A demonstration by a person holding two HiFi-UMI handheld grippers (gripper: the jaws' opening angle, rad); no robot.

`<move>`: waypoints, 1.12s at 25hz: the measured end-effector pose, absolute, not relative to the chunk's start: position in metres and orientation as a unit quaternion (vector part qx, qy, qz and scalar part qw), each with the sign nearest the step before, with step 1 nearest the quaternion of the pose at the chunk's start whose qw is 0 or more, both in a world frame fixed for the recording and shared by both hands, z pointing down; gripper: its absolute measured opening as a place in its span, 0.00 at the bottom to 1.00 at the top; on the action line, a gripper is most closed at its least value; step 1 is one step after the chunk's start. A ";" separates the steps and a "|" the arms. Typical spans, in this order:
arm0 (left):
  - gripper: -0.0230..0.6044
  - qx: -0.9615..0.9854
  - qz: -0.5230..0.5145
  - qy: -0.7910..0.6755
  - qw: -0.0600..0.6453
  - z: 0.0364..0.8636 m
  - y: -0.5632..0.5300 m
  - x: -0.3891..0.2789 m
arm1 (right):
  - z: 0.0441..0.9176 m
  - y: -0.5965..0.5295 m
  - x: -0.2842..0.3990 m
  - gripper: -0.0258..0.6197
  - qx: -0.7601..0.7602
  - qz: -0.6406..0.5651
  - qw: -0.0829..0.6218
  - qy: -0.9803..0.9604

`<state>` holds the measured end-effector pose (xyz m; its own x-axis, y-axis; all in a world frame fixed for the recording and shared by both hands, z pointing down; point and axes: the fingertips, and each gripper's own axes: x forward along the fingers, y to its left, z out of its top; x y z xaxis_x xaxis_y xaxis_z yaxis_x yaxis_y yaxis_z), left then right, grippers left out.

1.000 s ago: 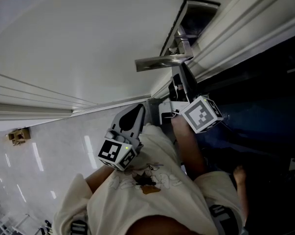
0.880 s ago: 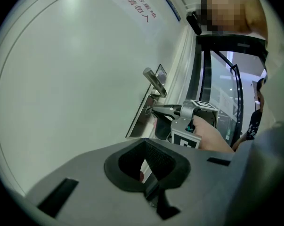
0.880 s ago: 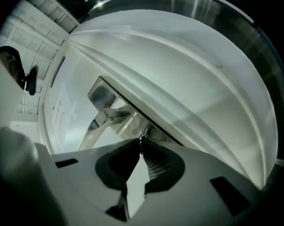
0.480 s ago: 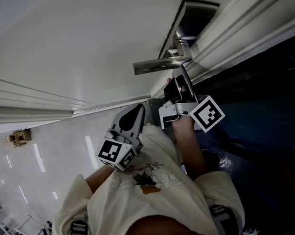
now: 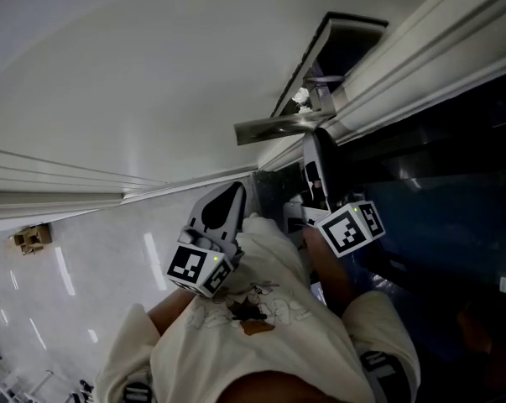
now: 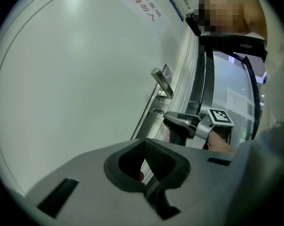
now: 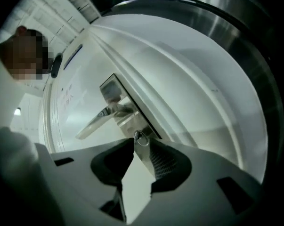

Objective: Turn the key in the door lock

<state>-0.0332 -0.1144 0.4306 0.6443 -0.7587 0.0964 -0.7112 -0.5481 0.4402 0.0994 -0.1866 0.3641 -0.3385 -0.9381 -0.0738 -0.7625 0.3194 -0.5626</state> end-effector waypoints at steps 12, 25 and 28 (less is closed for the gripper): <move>0.04 0.886 -0.045 -0.419 0.196 0.427 -0.124 -0.043 | 0.400 -0.131 0.056 0.06 -0.585 -0.067 0.073 0.805; 0.04 0.884 -0.052 -0.431 0.170 0.414 -0.129 -0.024 | 0.418 -0.127 0.039 0.05 -0.522 -0.062 0.002 0.851; 0.04 0.880 -0.043 -0.437 0.180 0.415 -0.122 -0.004 | 0.414 -0.124 0.054 0.05 -0.511 -0.069 0.013 0.857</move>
